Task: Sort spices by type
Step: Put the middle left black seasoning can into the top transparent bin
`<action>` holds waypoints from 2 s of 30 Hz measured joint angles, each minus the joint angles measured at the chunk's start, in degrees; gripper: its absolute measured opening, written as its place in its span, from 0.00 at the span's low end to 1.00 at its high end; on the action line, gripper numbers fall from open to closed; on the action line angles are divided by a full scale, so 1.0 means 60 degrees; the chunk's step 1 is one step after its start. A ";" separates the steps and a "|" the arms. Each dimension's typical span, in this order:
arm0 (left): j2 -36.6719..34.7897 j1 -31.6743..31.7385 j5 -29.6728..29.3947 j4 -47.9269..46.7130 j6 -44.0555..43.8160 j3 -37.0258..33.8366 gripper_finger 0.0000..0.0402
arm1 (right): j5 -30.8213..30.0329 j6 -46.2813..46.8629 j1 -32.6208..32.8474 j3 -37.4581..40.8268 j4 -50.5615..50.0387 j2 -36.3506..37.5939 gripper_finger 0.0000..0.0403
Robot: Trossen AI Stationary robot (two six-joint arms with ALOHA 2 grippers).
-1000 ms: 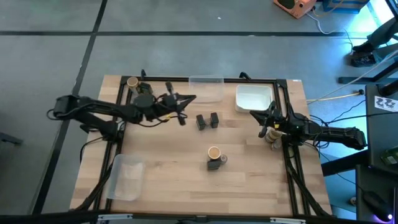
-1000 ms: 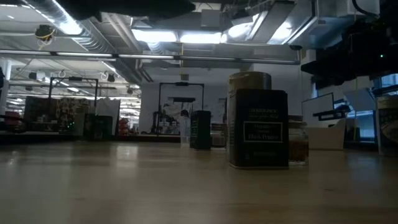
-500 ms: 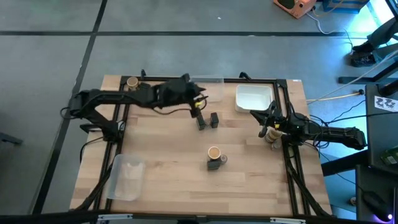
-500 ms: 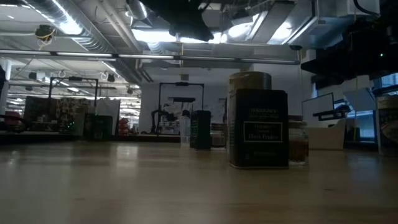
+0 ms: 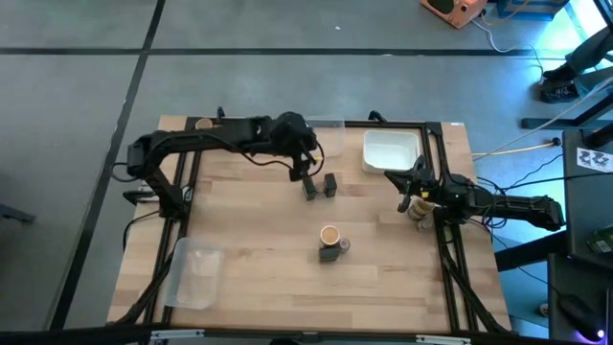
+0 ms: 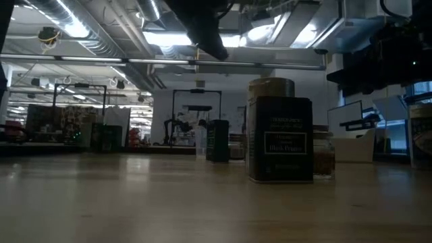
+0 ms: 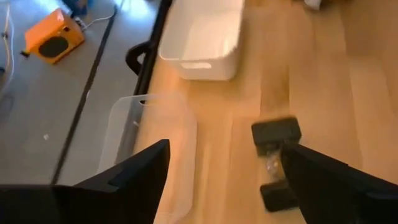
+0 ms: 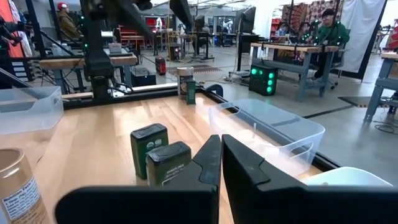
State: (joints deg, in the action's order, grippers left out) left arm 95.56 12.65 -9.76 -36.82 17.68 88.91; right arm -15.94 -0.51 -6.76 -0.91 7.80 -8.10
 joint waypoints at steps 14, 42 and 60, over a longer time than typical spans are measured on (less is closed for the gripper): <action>0.1017 -0.0659 0.0609 -0.0895 0.2191 -0.0053 0.74 | -0.0018 -0.0011 0.0000 -0.0011 -0.0130 0.0003 0.04; 0.3154 -0.0733 0.0412 -0.1292 0.4834 -0.0064 0.73 | -0.0018 -0.0011 0.0000 -0.0029 -0.0323 0.0000 0.04; 0.3233 -0.0733 0.0427 -0.1785 0.2155 -0.0064 0.34 | -0.0270 -0.0011 0.0000 -0.0033 -0.0319 0.0000 0.04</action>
State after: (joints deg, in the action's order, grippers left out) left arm 114.96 8.25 -7.20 -47.53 30.61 88.53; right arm -17.56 -0.58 -6.76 -1.10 5.89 -8.10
